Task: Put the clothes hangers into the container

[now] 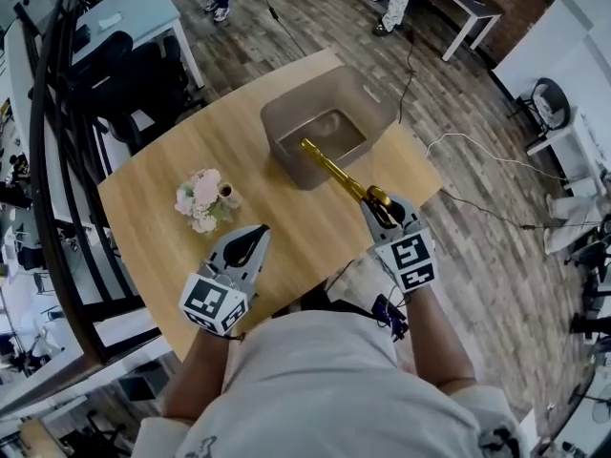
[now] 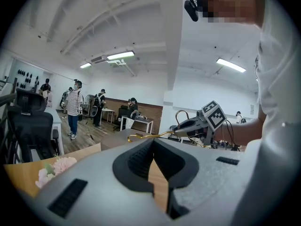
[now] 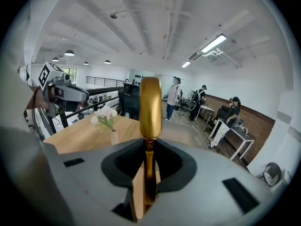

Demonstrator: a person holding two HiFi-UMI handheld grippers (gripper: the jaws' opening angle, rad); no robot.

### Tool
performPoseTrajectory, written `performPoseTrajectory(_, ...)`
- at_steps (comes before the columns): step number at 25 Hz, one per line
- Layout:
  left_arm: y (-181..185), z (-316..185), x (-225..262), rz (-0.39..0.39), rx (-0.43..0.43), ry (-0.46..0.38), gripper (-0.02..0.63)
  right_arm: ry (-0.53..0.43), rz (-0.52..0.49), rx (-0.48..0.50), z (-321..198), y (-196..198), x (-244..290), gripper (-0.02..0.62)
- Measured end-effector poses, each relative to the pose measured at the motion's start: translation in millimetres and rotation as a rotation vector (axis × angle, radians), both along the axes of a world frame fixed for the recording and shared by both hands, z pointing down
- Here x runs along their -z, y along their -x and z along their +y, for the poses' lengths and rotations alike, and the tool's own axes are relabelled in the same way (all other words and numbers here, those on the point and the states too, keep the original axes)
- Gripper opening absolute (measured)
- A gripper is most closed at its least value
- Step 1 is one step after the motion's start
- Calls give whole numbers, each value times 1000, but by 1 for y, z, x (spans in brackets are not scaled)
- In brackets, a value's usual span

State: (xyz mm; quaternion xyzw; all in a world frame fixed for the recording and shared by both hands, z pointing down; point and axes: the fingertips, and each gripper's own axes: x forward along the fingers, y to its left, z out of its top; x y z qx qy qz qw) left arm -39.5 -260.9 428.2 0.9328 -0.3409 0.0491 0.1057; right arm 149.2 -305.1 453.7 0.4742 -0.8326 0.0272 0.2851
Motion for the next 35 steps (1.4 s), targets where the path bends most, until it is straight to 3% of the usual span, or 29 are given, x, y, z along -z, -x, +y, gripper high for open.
performPoseTrajectory(13, -13, -63, -20, 16, 91, 46, 6, 37, 385, 190, -109, -6, -36, 75)
performPoseTrajectory(24, -23, -95, -28, 13, 139, 75, 6, 77, 721, 358, -170, 9, -85, 75)
performPoseTrajectory(35, -20, -111, -37, 18, 179, 107, 6, 232, 961, 501, -200, 25, -165, 78)
